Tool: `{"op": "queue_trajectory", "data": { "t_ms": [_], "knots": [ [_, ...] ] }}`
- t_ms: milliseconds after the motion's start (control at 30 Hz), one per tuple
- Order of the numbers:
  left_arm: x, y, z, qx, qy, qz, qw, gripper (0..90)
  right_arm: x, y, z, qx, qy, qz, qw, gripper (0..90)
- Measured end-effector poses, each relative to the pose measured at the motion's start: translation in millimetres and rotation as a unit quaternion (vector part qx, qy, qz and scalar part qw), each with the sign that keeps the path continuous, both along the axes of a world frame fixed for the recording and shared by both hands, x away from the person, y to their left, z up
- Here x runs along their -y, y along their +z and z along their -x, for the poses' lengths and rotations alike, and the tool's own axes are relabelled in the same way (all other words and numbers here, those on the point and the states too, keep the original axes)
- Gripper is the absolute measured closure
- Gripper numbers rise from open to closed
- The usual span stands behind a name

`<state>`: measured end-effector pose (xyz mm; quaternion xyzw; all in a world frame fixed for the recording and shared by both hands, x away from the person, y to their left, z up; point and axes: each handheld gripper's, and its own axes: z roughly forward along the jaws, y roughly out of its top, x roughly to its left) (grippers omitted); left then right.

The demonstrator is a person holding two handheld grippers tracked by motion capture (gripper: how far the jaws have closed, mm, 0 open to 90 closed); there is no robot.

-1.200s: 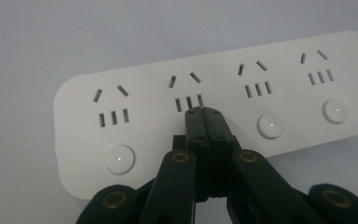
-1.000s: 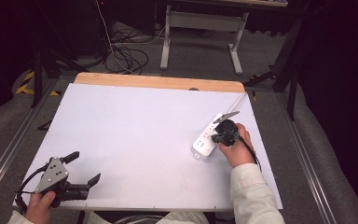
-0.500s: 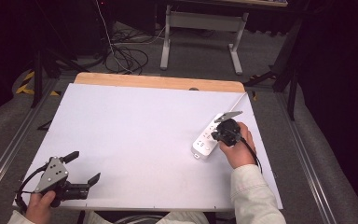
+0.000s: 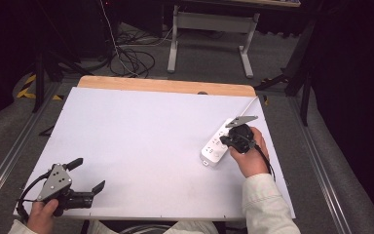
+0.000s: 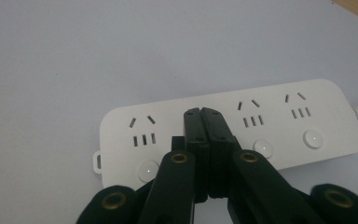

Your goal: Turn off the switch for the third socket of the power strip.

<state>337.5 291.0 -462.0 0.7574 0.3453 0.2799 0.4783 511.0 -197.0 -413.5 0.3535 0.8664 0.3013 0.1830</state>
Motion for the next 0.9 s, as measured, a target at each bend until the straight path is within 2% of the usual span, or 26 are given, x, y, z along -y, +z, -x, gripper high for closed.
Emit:
{"op": "queue_trajectory", "data": {
  "t_ms": [100, 333, 500, 567, 633, 900],
  "knots": [
    [0.1, 0.0, -0.1, 0.0, -0.001, 0.0, 1.0, 2.0, 0.1, 0.4, 0.3, -0.001, 0.002, 0.003, 1.0, 90.0],
    [-0.1, 0.1, -0.4, 0.0, -0.001, -0.001, 1.0, 2.0, 2.2, 4.8, 1.9, 0.005, 0.001, -0.006, 1.0, 86.9],
    [-0.1, 0.0, -0.7, 0.0, 0.0, -0.002, 1.0, 2.0, 3.7, 11.5, 6.4, 0.018, -0.003, -0.022, 0.9996, 73.6],
    [-0.1, -0.1, -0.9, -0.001, 0.001, -0.002, 1.0, 2.0, 5.9, 16.1, 9.9, 0.032, 0.002, -0.034, 0.9989, 65.9],
    [-0.2, 0.0, -0.8, -0.001, 0.001, -0.002, 1.0, 2.0, 6.8, 17.8, 11.6, 0.036, 0.002, -0.035, 0.9987, 63.0],
    [-0.2, 0.1, -0.4, 0.0, 0.002, -0.001, 1.0, 2.0, 11.5, 29.4, 28.6, 0.061, 0.008, -0.063, 0.9961, 51.1]
  ]
}}
